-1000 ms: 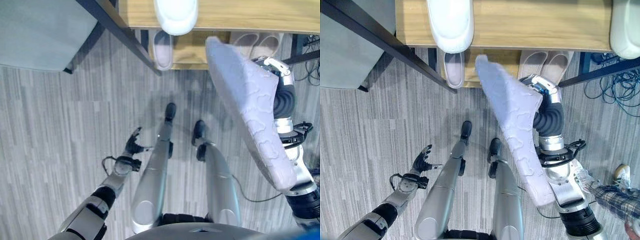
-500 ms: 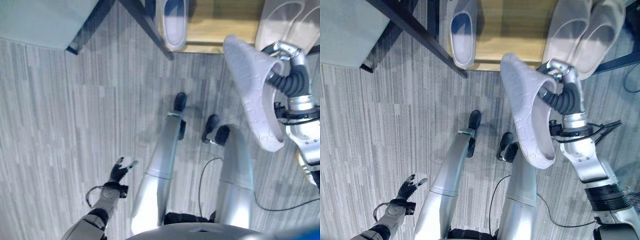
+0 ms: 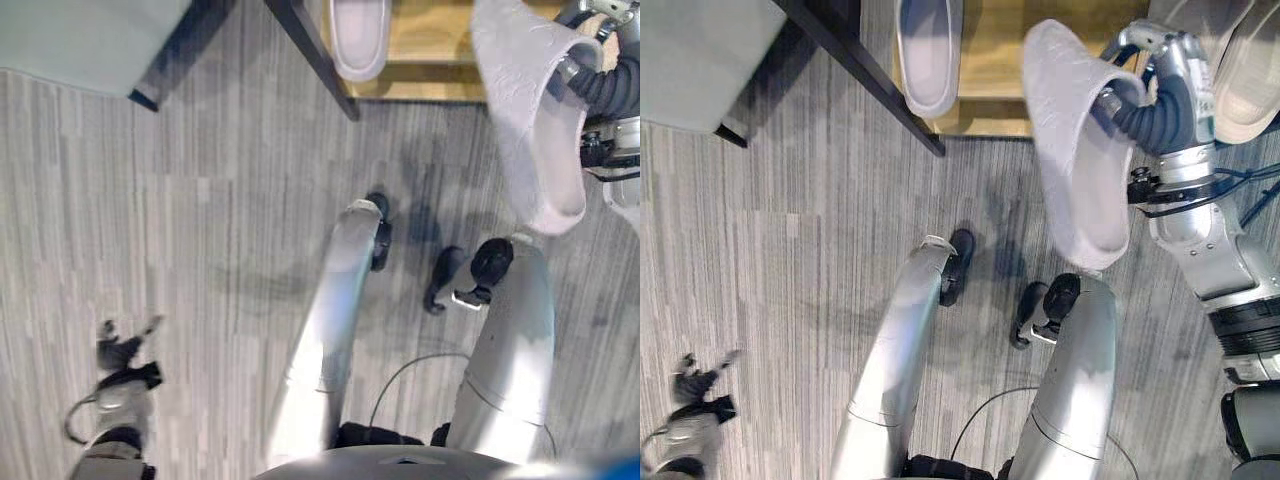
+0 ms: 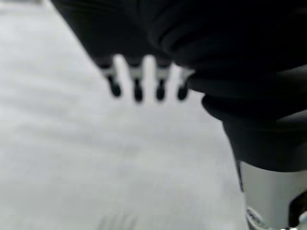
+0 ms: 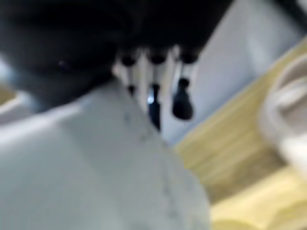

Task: Arrange the slippers neatly on the shoe rack.

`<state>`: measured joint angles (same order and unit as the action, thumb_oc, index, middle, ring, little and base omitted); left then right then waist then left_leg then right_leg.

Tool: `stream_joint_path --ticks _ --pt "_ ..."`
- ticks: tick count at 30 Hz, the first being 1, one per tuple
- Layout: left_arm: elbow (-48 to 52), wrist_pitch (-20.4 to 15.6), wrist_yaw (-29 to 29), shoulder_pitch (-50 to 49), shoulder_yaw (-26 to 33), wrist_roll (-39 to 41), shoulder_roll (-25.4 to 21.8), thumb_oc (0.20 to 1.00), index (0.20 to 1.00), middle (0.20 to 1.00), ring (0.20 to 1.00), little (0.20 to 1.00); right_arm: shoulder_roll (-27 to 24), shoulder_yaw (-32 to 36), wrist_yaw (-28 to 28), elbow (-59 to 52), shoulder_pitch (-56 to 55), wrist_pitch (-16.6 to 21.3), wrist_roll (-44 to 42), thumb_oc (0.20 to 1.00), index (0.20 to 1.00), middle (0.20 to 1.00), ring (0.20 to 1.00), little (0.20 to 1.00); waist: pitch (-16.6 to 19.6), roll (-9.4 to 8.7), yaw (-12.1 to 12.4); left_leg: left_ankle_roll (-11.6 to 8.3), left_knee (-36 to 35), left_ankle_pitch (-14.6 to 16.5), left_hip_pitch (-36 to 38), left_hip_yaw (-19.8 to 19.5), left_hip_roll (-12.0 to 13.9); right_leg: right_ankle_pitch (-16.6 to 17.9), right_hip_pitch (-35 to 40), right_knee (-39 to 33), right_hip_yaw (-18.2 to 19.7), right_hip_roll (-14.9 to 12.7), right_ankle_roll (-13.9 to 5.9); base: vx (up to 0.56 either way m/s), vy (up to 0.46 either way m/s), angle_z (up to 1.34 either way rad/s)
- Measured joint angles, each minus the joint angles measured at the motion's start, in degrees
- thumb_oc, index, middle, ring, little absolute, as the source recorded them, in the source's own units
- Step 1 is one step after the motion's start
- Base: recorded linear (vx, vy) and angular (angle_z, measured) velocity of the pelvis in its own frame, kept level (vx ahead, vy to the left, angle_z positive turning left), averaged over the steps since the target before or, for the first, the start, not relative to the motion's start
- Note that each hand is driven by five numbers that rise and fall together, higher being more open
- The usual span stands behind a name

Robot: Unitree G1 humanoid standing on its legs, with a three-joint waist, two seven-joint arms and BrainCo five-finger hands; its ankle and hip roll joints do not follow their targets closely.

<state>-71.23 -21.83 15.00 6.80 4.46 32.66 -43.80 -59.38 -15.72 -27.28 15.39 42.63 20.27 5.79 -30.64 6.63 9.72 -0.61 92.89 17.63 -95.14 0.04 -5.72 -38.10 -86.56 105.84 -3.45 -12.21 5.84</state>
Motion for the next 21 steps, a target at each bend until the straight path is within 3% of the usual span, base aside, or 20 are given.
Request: stream_joint_path --ticks 1,2,4,6,8,9,11,12,14,16,19,21 --pt "-0.31 0.19 -0.02 -0.38 1.58 0.51 -3.42 1.0 1.0 1.0 1.0 1.0 -0.4 -0.28 0.06 0.29 0.32 -0.53 -0.01 0.2 0.2 0.2 0.2 0.2 0.13 0.33 0.36 0.57 1.77 1.49 -0.09 -0.11 -0.06 -0.23 0.02 0.91 0.07 0.11 0.32 0.07 0.019 -0.23" --pt "-0.74 0.11 -0.88 -2.49 4.24 0.35 -7.18 1.0 1.0 1.0 1.0 1.0 -0.36 0.05 0.23 -0.88 -0.14 -0.73 0.16 0.2 0.2 0.2 0.2 0.2 0.41 1.01 0.82 0.85 3.29 1.65 0.27 0.37 -0.07 -1.36 0.44 3.17 0.75 0.63 -0.69 0.07 0.019 -0.31" --pt "-1.16 0.32 -2.06 -7.31 4.8 0.25 -9.62 1.0 1.0 1.0 1.0 1.0 -0.34 0.81 0.22 -1.24 -0.2 -0.94 0.18 0.2 0.2 0.2 0.2 0.2 0.59 1.32 0.09 1.28 6.6 3.51 0.36 1.65 0.97 -3.25 0.62 6.26 2.39 1.3 -1.65 0.05 0.034 -0.17" --pt "-1.73 0.84 -2.75 -8.33 4.25 -0.76 -7.12 1.0 1.0 1.0 1.0 1.0 -0.19 2.01 0.07 0.25 -0.17 -1.9 0.21 0.2 0.2 0.2 0.2 0.2 0.65 1.65 -0.14 0.78 7.46 4.89 0.68 2.34 1.78 -3.63 0.7 6.67 3.09 1.19 -1.45 0.06 0.025 -0.03" --pt "-1.84 1.68 -3.71 -10.91 1.61 -2.46 -2.95 1.0 1.0 1.0 1.0 1.0 0.12 2.23 -0.05 2.25 -0.39 -3.11 0.15 0.2 0.2 0.2 0.2 0.2 0.7 2.33 0.72 2.61 9.96 5.54 1.67 2.2 2.34 -4.69 2.08 8.6 2.82 2.13 -1.7 0.05 0.027 -0.29" --pt "-0.47 1.39 -3.51 -13.86 -1.31 -2.89 -0.56 1.0 1.0 1.0 1.0 1.0 0.55 2.18 -0.2 4.27 0.05 -3.22 0.1 0.2 0.2 0.2 0.2 0.2 0.76 2.78 0.66 2.88 12.4 6.91 2.19 2.01 2.48 -5.75 3.01 10.34 2.99 2.87 -2.64 0.01 0.013 -0.21" --pt "0.6 2.02 -4.36 -15.11 -5.06 -4.84 3.53 1.0 1.0 1.0 1.0 1.0 0.55 3.3 -0.82 6.2 -0.28 -4.42 0.0 0.2 0.2 0.2 0.2 0.2 1.05 3.21 0.21 2.94 14.39 8.44 2.13 2.36 2.81 -7.97 3.54 12.35 3.34 2.16 -2.32 0.02 0.048 0.05" --pt "2.23 2.44 -4.64 -15.63 -9.19 -6.25 7.44 1.0 1.0 1.0 1.0 1.0 0.61 3.78 -1.16 6.65 0.28 -4.82 -0.05 0.2 0.2 0.2 0.2 0.2 1.06 3.23 0.34 2.95 14.67 8.43 1.56 2.19 2.82 -8.26 3.25 12.75 3.13 2.13 -2.43 0.02 0.068 0.03" --pt "8.12 0.92 -6.52 -19.5 -23.5 -12.34 12.43 1.0 1.0 1.0 1.0 1.0 2.09 2.3 -1.94 9.35 5.58 -5.0 -1.29 0.2 0.2 0.2 0.2 0.2 1.11 3.29 0.77 2.96 16.06 8.86 1.4 1.59 2.9 -8.27 3.25 13.53 2.79 2.67 -2.45 0.03 0.079 -0.11" --pt "7.27 1.34 -7.59 -19.67 -24.36 -12.68 16.12 1.0 1.0 1.0 1.0 1.0 2.16 -2.7 -2.12 14.17 11.95 -5.19 -2.15 0.2 0.2 0.2 0.2 0.2 1.07 3.21 0.94 2.72 16.36 9.0 1.06 1.02 2.76 -8.43 3.26 13.53 2.28 2.63 -2.1 0.03 0.059 -0.03" --pt "6.42 1.44 -8.38 -19.59 -25.34 -13.69 16.67 1.0 1.0 1.0 1.0 1.0 2.33 -4.37 -2.11 17.5 15.95 -5.5 -2.26 0.2 0.2 0.2 0.2 0.2 1.1 3.1 2.43 2.72 16.45 9.01 1.06 0.89 2.78 -8.43 3.27 13.57 2.21 2.8 -2.1 0.0 0.0 0.0" --pt "8.66 1.96 -8.06 -19.05 -29.17 -15.17 13.15 1.0 1.0 1.0 1.0 1.0 2.59 -8.43 -2.01 17.84 19.0 -5.73 -2.25 0.2 0.2 0.2 0.2 0.2 1.1 3.07 2.6 2.72 16.45 9.01 0.99 1.01 2.68 -8.45 3.29 13.57 2.27 2.69 -2.13 0.02 0.014 0.01"
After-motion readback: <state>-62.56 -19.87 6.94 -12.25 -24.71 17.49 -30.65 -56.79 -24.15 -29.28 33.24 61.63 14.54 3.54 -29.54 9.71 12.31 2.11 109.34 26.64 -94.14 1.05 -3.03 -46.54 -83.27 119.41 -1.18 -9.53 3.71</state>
